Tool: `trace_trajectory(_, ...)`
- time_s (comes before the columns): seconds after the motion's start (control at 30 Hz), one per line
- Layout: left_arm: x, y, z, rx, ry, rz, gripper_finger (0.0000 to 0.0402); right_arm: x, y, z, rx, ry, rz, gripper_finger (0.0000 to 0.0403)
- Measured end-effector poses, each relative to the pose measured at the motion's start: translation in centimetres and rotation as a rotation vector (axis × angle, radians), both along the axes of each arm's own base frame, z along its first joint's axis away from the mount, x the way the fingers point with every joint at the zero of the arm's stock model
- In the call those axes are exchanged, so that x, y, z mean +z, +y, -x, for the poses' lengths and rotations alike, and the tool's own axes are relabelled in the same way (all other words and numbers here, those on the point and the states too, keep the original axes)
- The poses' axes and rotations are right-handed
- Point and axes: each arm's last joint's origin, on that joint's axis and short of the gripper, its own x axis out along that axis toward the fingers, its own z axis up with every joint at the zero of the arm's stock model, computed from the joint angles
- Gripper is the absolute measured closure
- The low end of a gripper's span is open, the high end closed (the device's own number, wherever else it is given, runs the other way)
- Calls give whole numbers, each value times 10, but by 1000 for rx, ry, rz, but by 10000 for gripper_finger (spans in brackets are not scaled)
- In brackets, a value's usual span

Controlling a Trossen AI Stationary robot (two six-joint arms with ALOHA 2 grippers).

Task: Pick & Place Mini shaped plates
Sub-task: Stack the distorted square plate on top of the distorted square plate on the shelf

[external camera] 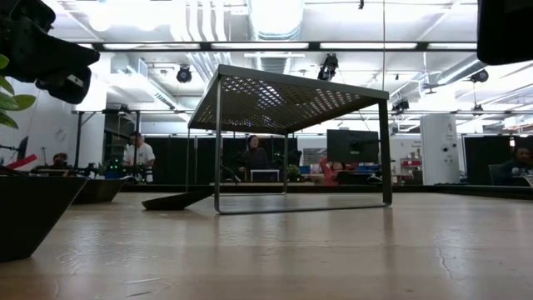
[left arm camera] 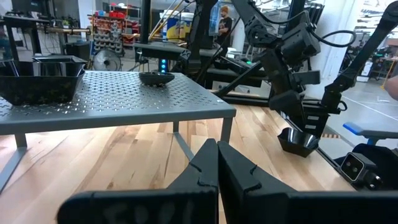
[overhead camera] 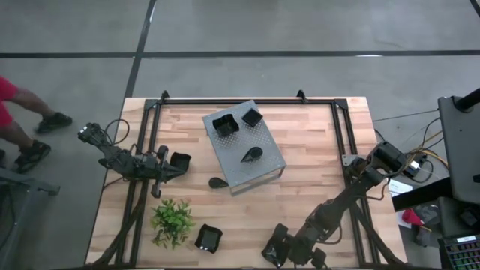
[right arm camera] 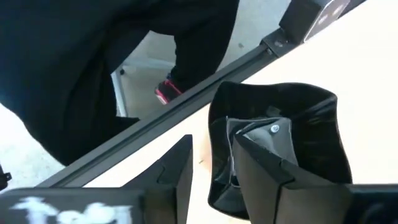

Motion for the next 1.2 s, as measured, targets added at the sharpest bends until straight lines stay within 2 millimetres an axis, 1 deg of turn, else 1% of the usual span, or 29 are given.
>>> trace_trajectory(0.27,0,0,0,0,0,0,401,-8,-5,3,-16,8,29,291)
trace_trajectory(0.5,0,0,0,0,1,0,401,-21,-2,3,-10,26,38,302)
trace_trajectory(0.57,0,0,0,0,1,0,401,-22,-2,3,-11,32,42,306)
trace_trajectory(0.63,0,0,0,0,1,0,401,-19,-2,3,-9,23,35,311)
trace_trajectory(0.77,0,0,0,0,1,0,401,-18,-2,3,-7,15,38,328)
trace_trajectory(1.07,0,0,0,0,1,0,401,-22,-2,2,-12,29,51,389)
trace_trajectory(1.2,0,0,0,0,1,0,401,-17,-3,1,-25,-16,75,394)
